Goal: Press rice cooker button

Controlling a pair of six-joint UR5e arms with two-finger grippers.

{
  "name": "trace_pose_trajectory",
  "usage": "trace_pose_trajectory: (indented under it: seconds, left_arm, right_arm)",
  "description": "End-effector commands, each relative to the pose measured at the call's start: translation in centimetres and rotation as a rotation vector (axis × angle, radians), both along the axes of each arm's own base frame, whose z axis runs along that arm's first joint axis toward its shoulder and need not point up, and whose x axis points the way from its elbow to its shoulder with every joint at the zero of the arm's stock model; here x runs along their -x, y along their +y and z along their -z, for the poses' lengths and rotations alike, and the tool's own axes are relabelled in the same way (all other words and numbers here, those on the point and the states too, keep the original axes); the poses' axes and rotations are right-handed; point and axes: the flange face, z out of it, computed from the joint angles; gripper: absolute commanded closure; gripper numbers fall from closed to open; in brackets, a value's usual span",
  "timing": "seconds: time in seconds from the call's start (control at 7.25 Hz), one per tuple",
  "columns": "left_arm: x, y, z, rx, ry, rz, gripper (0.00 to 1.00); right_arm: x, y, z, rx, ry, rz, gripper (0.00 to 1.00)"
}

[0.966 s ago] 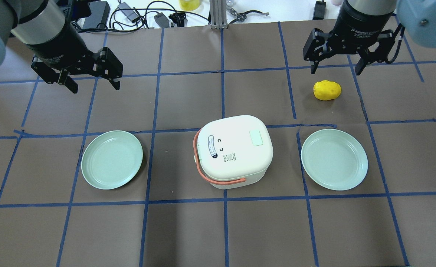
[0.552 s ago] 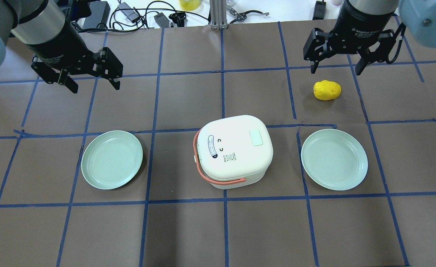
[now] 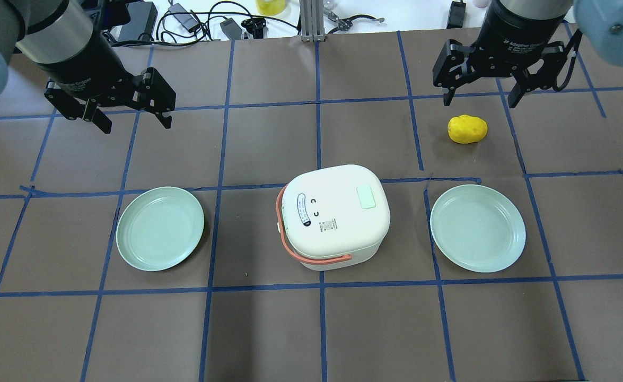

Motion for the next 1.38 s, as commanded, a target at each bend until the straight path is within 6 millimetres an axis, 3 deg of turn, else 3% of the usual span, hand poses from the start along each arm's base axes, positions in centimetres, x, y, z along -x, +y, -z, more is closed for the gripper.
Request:
trace_pose_trajectory:
  seconds: [0.0, 0.28, 0.41, 0.55, 0.69, 0.83, 0.97, 1.24]
  left_arm:
    - [0.0, 0.0, 0.0, 0.0, 0.0, 0.0, 0.0]
    - [0.0, 0.0, 0.0, 0.0, 0.0, 0.0, 0.0]
    - [0.0, 0.0, 0.0, 0.0, 0.0, 0.0, 0.0]
    - [0.0, 0.0, 0.0, 0.0, 0.0, 0.0, 0.0]
    - [0.0, 0.0, 0.0, 0.0, 0.0, 0.0, 0.0]
    - [0.0, 0.0, 0.1, -0.002, 0.0, 0.0, 0.0]
    - [0.0, 0.0, 0.0, 0.0, 0.0, 0.0, 0.0]
    - [0.0, 0.0, 0.0, 0.0, 0.0, 0.0, 0.0]
  right_arm:
    - [0.1, 0.1, 0.7, -0.015, 0.01, 0.01, 0.0]
    - [-0.7, 0.1, 1.2, -0.02, -0.013, 0.014, 0.0]
    - [-2.9, 0.5, 1.7, -0.027, -0.012, 0.017, 0.06]
    - [-5.1, 1.0, 2.9, -0.048, -0.009, 0.049, 0.3]
    - [-7.2, 1.9, 4.0, -0.073, -0.047, 0.095, 0.74]
    - [-8.1, 2.2, 4.6, -0.095, -0.091, 0.131, 0.94]
    - [-8.7, 2.6, 5.2, -0.118, -0.123, 0.147, 1.0]
    - [-10.5, 3.5, 7.4, -0.154, -0.127, 0.129, 1.0]
